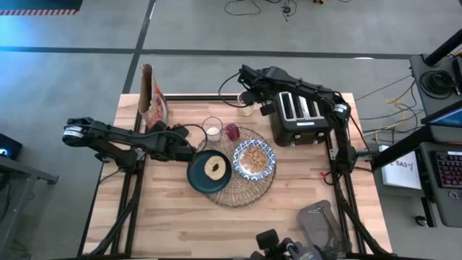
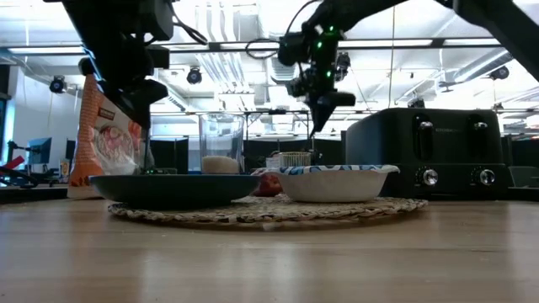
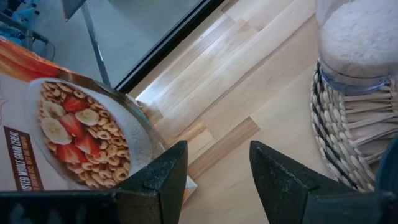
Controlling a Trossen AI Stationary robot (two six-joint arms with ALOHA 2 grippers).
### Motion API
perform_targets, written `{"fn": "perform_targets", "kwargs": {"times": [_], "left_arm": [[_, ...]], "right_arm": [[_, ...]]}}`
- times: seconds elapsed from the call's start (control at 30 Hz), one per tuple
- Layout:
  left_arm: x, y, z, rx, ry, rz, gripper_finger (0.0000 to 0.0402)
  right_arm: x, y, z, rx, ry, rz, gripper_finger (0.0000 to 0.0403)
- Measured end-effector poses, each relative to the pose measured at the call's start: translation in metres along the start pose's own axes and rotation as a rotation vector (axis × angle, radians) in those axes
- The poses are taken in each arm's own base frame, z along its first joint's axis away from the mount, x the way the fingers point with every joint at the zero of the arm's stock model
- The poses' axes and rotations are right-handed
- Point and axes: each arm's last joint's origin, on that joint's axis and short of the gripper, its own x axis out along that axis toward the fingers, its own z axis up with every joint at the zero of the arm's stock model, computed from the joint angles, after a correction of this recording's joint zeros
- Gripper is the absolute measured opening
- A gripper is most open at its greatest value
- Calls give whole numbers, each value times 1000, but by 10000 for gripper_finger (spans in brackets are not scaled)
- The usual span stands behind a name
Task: Arrange a breakfast setting
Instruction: Put the blue spoon from the yellow cup to the right of the brown placemat
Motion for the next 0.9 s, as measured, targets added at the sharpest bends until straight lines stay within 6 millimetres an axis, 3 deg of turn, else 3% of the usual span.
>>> {"fn": "perform_targets", "kwargs": {"times": [0.53,0.73,0.9], "left_arm": [[-10,-7,19,-118,-69,-87,157],[-26,-7,40,-188,-127,-149,157],[-38,-19,62,-294,-266,-290,157]], "right_arm": [[-88,19,-12,113,-127,-126,8],[-119,31,-15,151,-191,-165,8],[-140,44,-12,149,-241,-183,8]]}}
